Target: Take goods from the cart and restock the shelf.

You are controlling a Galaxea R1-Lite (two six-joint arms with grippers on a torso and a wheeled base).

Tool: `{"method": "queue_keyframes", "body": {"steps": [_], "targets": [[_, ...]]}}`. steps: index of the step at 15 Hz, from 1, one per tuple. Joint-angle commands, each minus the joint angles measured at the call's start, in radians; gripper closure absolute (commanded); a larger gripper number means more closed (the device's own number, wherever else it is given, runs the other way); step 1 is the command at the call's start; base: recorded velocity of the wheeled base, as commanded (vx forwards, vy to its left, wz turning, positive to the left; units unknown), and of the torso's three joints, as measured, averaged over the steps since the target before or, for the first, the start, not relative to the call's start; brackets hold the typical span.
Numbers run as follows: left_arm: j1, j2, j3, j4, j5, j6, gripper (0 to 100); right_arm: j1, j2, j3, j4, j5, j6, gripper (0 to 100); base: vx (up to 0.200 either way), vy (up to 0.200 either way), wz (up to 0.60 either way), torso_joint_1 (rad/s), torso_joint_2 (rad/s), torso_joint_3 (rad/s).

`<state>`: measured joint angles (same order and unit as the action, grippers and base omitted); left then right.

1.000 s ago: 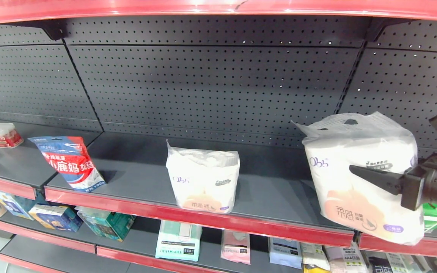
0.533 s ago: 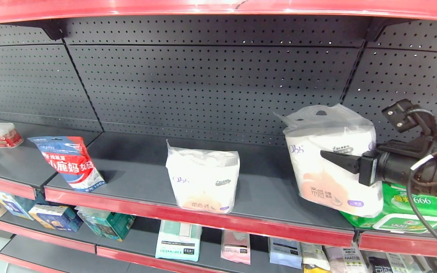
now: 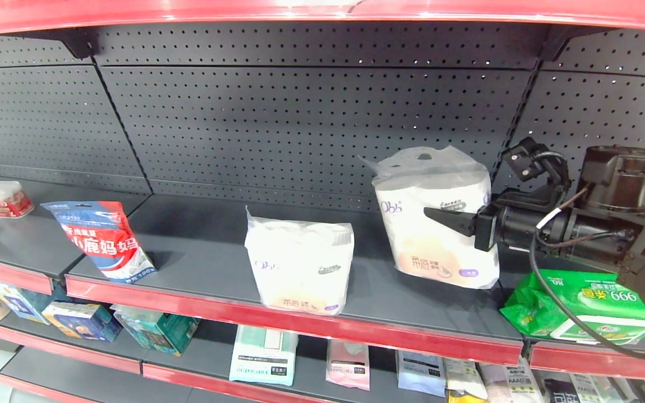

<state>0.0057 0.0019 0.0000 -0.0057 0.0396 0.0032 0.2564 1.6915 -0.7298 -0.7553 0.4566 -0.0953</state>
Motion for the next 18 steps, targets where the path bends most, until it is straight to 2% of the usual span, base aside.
{"method": "queue_keyframes", "body": {"steps": [1, 3, 8, 16, 18], "targets": [[0.0, 0.0, 0.0, 0.0, 0.0, 0.0, 0, -0.003, 0.082, -0.025, -0.048, 0.027, -0.003, 100, 0.0, 0.0, 0.0, 0.0, 0.0, 0.0], [0.0, 0.0, 0.0, 0.0, 0.0, 0.0, 0, 0.0, 0.135, -0.065, -0.079, 0.039, -0.017, 100, 0.0, 0.0, 0.0, 0.0, 0.0, 0.0], [0.0, 0.0, 0.0, 0.0, 0.0, 0.0, 0, 0.0, 0.267, -0.226, -0.09, 0.18, -0.017, 100, 0.0, 0.0, 0.0, 0.0, 0.0, 0.0], [0.0, 0.0, 0.0, 0.0, 0.0, 0.0, 0, 0.053, 0.416, -0.411, -0.139, 0.186, 0.008, 100, 0.0, 0.0, 0.0, 0.0, 0.0, 0.0], [0.0, 0.0, 0.0, 0.0, 0.0, 0.0, 0, 0.057, 0.438, -0.444, -0.139, 0.229, 0.016, 100, 0.0, 0.0, 0.0, 0.0, 0.0, 0.0]]}}
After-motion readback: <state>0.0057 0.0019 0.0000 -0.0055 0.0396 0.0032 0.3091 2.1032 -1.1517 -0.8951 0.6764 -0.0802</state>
